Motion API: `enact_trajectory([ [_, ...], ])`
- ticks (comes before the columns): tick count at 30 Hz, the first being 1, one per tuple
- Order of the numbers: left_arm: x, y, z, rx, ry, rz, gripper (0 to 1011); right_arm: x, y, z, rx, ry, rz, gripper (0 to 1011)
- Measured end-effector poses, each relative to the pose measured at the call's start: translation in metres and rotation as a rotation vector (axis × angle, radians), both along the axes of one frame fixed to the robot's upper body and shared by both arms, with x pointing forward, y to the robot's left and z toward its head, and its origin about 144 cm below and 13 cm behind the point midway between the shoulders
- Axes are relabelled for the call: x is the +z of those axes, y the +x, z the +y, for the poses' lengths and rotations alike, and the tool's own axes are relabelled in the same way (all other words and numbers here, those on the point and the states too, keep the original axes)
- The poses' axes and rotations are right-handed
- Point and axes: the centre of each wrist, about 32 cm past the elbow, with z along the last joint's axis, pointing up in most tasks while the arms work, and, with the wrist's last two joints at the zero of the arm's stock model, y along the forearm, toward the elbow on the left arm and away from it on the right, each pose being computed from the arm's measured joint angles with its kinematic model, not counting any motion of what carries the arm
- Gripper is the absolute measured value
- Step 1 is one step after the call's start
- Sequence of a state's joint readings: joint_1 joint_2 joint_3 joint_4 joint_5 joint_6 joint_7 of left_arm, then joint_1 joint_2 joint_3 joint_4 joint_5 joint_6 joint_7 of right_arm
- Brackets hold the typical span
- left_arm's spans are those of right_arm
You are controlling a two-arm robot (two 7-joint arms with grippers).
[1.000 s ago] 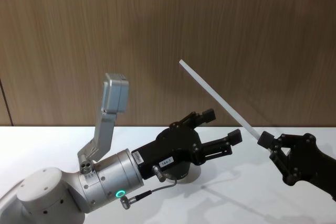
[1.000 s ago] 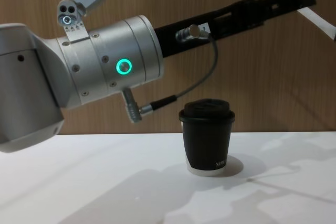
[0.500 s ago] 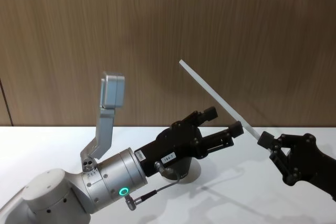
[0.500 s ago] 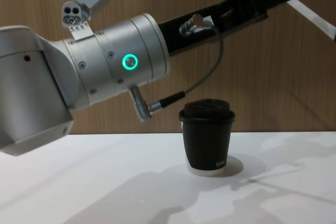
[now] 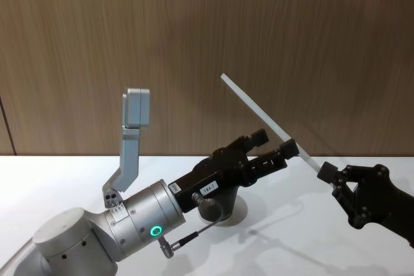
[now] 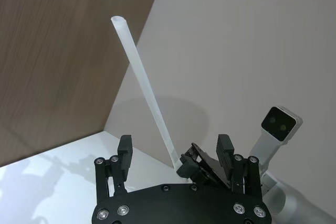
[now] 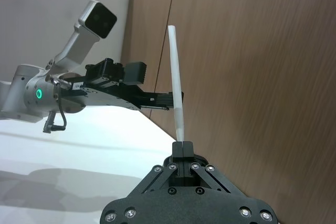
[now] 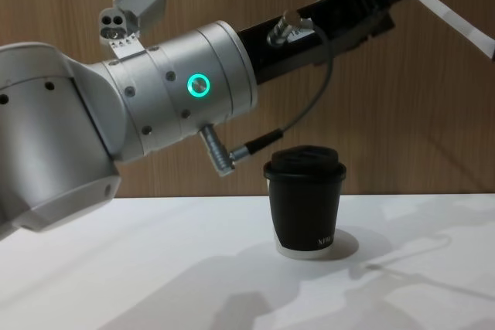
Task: Pick up the straw with one hand, pass it to the other hand, and insert it into the cup.
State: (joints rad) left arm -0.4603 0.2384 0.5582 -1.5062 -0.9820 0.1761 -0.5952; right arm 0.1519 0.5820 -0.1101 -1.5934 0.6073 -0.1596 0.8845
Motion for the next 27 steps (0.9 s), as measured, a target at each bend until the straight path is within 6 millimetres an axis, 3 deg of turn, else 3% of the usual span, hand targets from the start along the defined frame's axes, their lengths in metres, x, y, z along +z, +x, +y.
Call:
enact_trajectory([
  [27,-0.0001,0.0038,-0.0064,0.008,-0.023,0.041,1003,0.0000,0.0000,0.0000,0.000,0.000,0.000,0],
])
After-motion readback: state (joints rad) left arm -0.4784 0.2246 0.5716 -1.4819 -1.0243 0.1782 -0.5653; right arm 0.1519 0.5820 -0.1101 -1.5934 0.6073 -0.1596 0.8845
